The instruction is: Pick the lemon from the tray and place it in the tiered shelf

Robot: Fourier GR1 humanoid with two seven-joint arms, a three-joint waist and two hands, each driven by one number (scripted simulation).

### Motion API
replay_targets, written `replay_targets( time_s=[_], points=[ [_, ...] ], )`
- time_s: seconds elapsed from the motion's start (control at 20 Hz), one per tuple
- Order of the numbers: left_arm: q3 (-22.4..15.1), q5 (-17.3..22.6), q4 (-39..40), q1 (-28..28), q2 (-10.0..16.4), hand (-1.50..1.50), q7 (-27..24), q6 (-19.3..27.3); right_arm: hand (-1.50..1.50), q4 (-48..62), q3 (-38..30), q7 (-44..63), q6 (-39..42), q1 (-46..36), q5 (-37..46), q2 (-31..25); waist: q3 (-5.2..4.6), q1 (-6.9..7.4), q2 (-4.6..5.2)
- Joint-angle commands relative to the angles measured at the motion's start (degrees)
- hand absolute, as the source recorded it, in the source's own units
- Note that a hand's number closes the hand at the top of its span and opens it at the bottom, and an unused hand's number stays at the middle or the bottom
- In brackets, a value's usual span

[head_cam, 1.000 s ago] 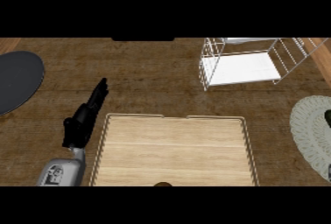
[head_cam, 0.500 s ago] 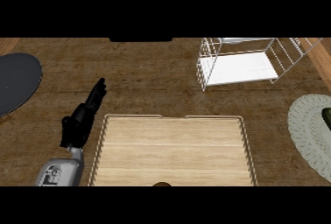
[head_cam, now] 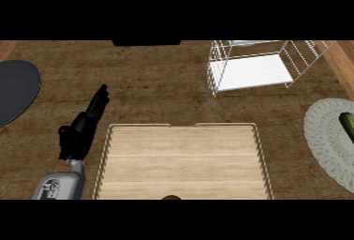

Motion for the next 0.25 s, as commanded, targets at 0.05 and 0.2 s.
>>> replay_targets(
  time_s=[0.05, 0.2],
  points=[
    [0.13, 0.22, -2.01, 2.43, 0.42, 0.00, -0.93, -0.27, -1.50, -3.62, -10.43, -1.68, 12.73, 11.49, -10.22, -5.72, 0.04, 0.02, -0.07],
    [-1.70, -1.78, 1.46, 0.32, -1.81, 0.00, -2.27, 1.38, -1.50, -4.63, -18.21, -4.44, 16.21, 16.88, -15.96, -5.78, 0.02, -0.04, 0.14]
  ],
)
